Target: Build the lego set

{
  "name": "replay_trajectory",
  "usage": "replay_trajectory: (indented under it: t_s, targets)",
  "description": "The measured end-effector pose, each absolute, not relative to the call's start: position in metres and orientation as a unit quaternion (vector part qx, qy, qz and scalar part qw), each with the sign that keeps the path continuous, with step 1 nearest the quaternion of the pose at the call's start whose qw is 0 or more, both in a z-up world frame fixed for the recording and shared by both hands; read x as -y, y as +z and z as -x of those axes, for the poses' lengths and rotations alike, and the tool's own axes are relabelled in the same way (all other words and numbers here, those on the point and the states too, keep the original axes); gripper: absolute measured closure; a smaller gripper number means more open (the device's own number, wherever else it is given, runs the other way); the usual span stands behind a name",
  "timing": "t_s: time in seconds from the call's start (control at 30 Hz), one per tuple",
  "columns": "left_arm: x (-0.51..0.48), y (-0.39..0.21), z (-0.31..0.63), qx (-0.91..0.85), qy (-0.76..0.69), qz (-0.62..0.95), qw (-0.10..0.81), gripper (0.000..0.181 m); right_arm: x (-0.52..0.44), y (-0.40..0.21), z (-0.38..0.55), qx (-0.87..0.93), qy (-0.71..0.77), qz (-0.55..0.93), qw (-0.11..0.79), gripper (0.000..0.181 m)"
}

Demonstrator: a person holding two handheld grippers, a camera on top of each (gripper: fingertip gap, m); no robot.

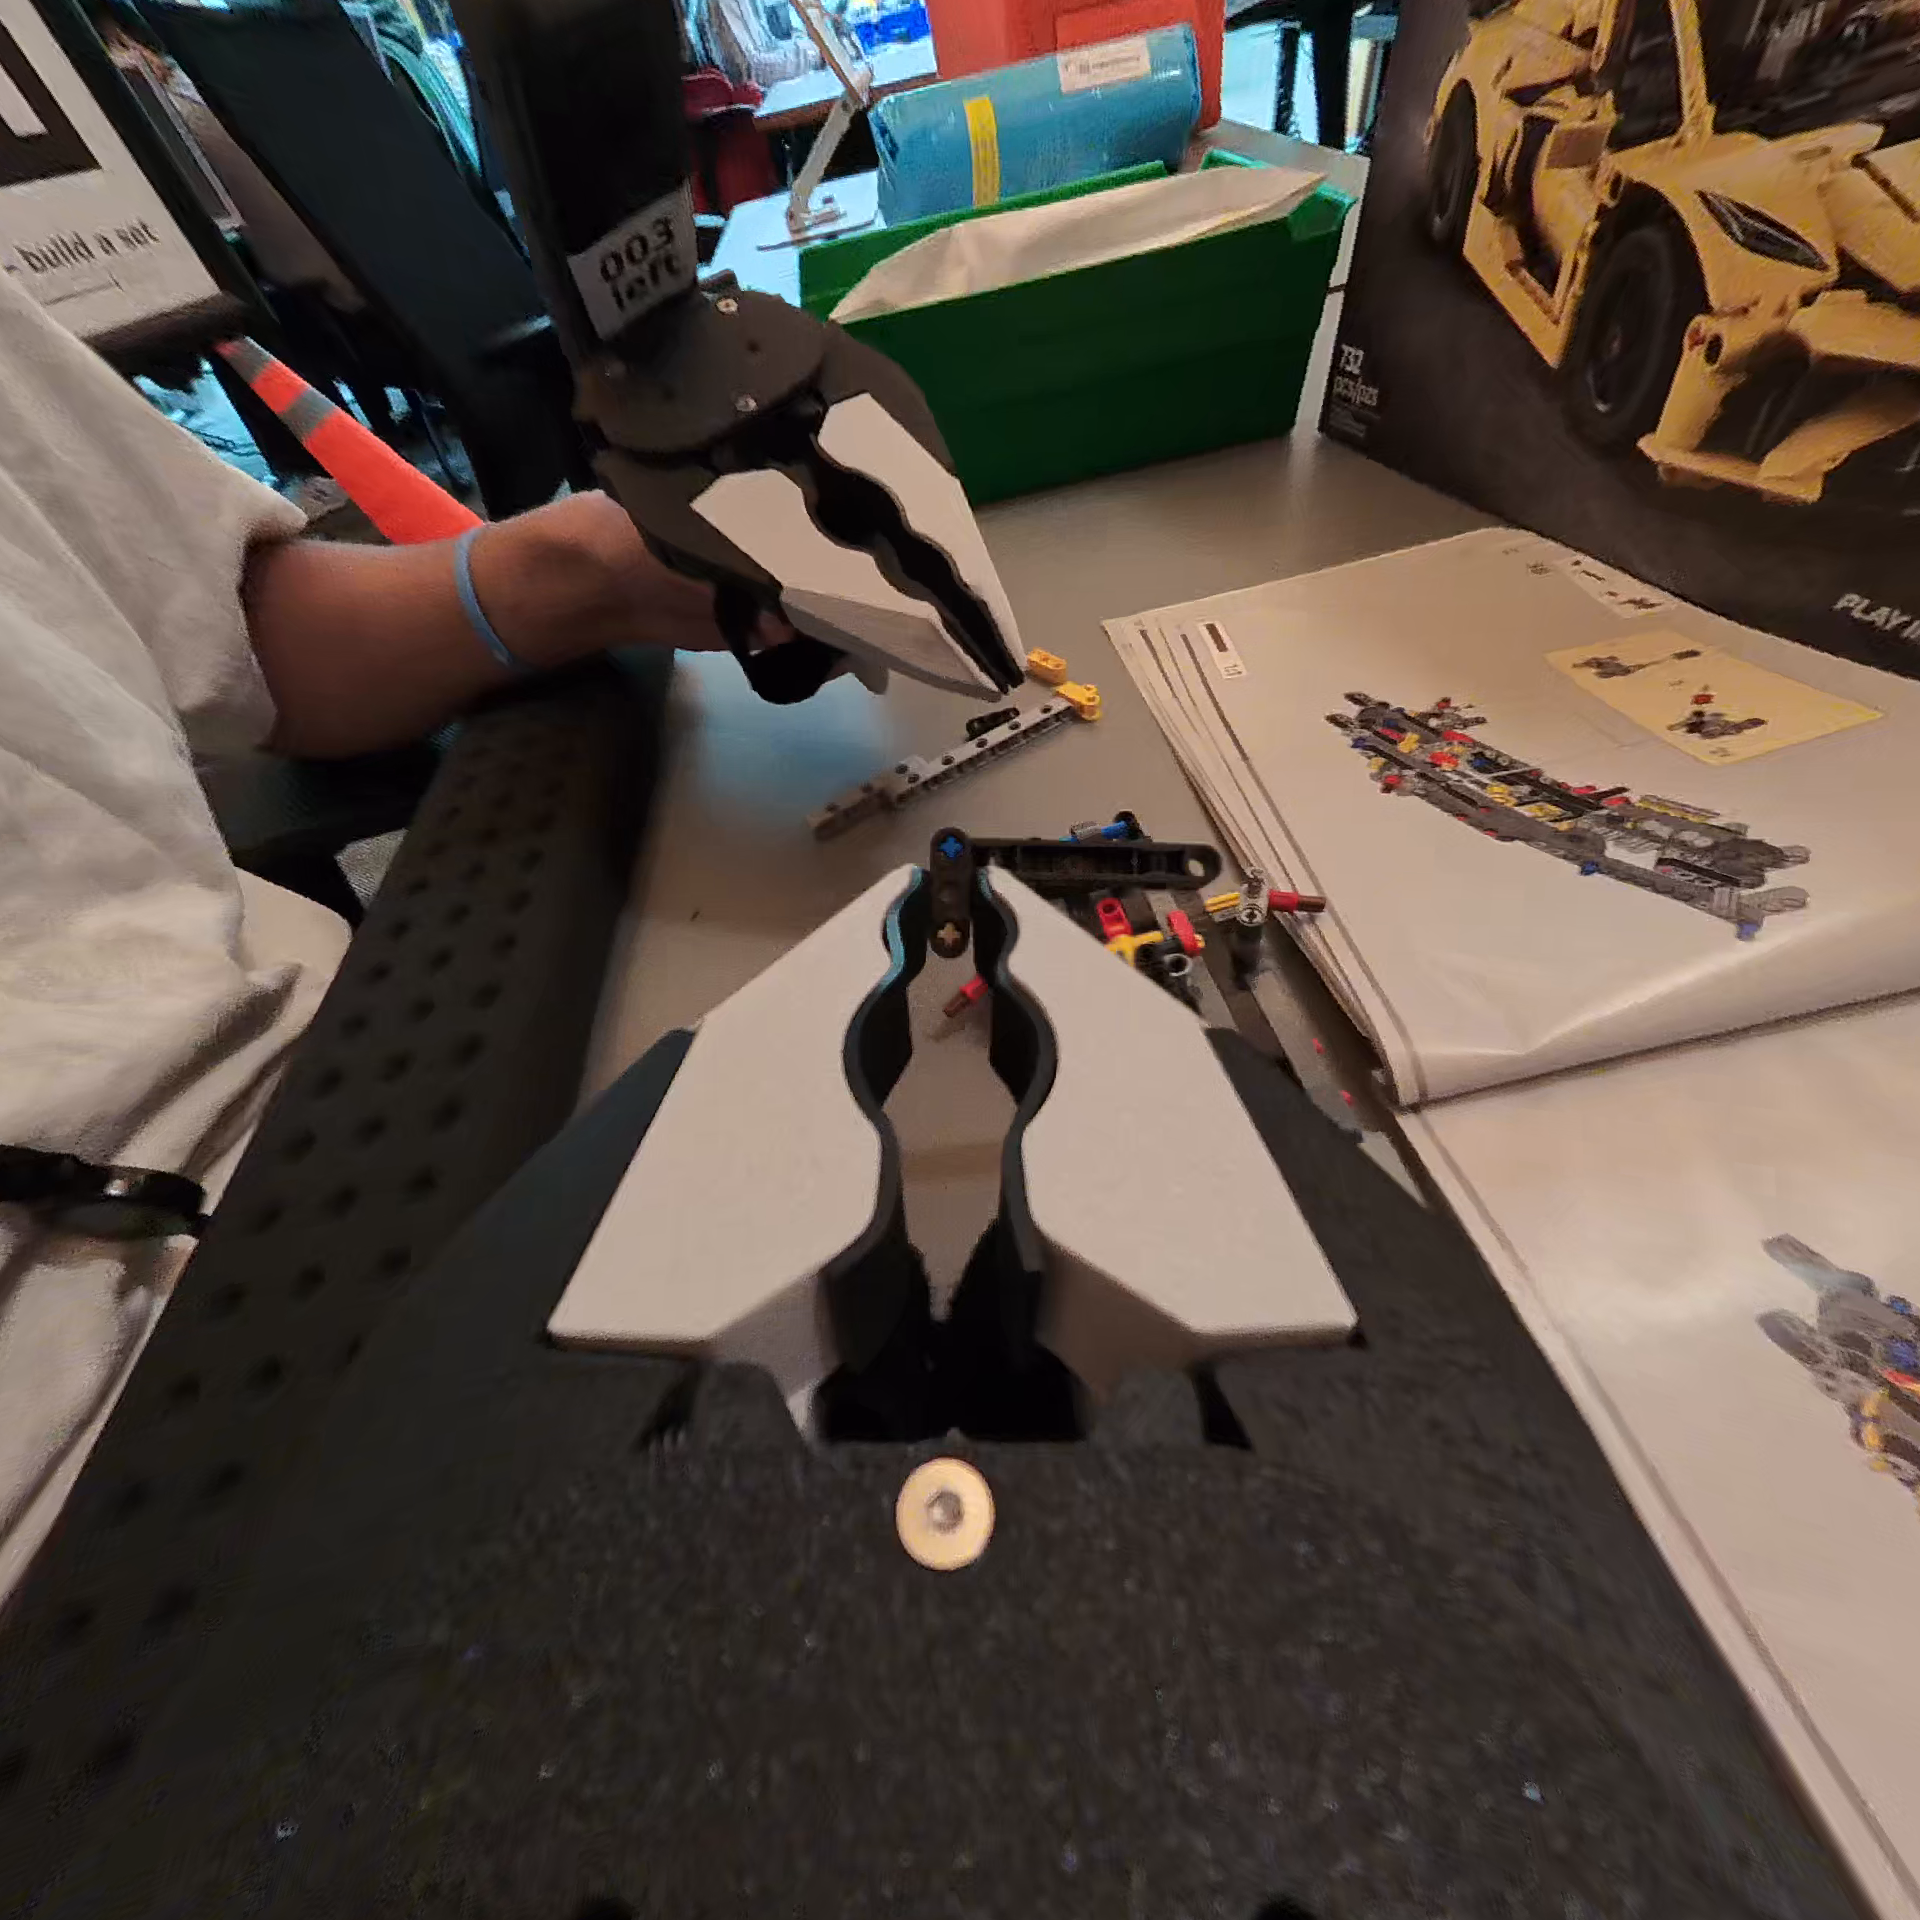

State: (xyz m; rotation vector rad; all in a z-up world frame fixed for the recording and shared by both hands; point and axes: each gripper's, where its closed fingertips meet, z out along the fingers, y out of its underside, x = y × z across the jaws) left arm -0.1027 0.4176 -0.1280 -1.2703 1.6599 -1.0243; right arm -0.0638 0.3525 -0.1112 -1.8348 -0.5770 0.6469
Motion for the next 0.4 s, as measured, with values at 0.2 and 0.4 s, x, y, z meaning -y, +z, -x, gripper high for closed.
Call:
replay_trajectory:
  t_s: [0.2, 0.4]
  targets:
    - [-0.419, -0.133, 0.102, -0.668, -0.382, 0.493, 0.407, 0.179, -0.350, -0.116, 0.081, 0.278, 0.259, 0.760, 0.527, 0.174]
    - [-0.420, -0.138, 0.100, -0.669, -0.383, 0.500, 0.394, 0.179, -0.350, -0.121, 0.084, 0.286, 0.256, 0.764, 0.519, 0.174]
